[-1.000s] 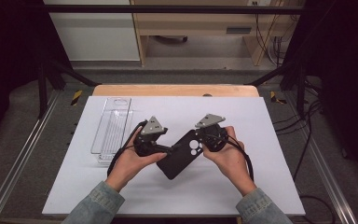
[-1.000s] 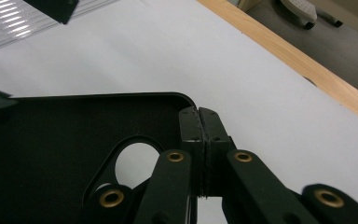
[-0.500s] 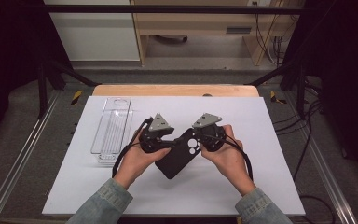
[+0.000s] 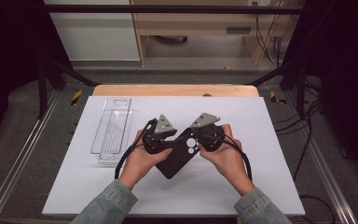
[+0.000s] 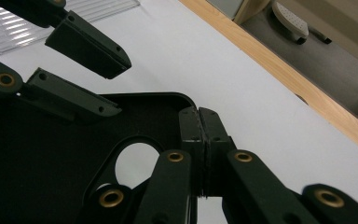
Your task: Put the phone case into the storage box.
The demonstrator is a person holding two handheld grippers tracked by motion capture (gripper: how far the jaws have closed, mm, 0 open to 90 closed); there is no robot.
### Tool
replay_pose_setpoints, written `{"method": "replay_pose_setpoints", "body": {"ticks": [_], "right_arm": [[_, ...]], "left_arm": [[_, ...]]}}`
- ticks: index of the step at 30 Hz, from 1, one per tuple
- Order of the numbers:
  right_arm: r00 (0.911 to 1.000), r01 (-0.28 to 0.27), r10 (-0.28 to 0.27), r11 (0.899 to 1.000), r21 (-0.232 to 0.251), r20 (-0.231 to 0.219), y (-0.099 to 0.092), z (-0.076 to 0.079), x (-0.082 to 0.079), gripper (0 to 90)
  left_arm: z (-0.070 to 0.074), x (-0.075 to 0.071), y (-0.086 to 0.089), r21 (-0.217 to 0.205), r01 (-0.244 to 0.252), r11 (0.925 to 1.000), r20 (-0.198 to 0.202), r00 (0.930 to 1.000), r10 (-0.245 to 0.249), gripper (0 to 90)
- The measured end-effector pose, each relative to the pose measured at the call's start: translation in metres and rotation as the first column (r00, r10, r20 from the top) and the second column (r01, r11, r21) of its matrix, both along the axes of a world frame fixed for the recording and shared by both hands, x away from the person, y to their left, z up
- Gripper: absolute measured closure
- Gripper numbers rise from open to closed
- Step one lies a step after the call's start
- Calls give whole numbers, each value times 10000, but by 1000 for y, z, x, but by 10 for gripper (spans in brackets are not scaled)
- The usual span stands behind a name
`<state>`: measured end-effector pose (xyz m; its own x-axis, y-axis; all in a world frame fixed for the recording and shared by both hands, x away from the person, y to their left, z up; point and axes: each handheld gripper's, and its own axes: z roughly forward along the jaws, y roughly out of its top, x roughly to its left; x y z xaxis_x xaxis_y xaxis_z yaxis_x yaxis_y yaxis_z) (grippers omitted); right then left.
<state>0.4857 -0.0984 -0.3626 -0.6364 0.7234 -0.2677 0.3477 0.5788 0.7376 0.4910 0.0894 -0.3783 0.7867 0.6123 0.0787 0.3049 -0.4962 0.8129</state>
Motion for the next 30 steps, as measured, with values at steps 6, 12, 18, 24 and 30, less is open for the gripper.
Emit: {"method": "replay_pose_setpoints", "body": {"ticks": [6, 12, 18, 24, 30], "right_arm": [[10000, -24, 24, 10000, 3, 68, 1, 1, 0, 900], [9999, -46, 46, 10000, -2, 132, 2, 3, -1, 900], [9998, -51, 52, 10000, -11, 171, 1, 4, -1, 900], [9998, -8, 7, 10000, 38, 216, 1, 5, -1, 900], [9995, -1, 0, 10000, 36, 315, 1, 9, -2, 899]], "left_arm": [[1, 1, 0, 55, -13, 10000, -1, 10000, 13, 633], [2, 1, -1, 50, -11, 10000, 27, 10000, 11, 650], [5, 1, -1, 10, -22, 10000, 63, 10000, 22, 650], [8, 1, -1, 10, -38, 10000, 114, 9999, 38, 649], [9, 1, -2, 19, -40, 10000, 133, 9999, 40, 649]]}}
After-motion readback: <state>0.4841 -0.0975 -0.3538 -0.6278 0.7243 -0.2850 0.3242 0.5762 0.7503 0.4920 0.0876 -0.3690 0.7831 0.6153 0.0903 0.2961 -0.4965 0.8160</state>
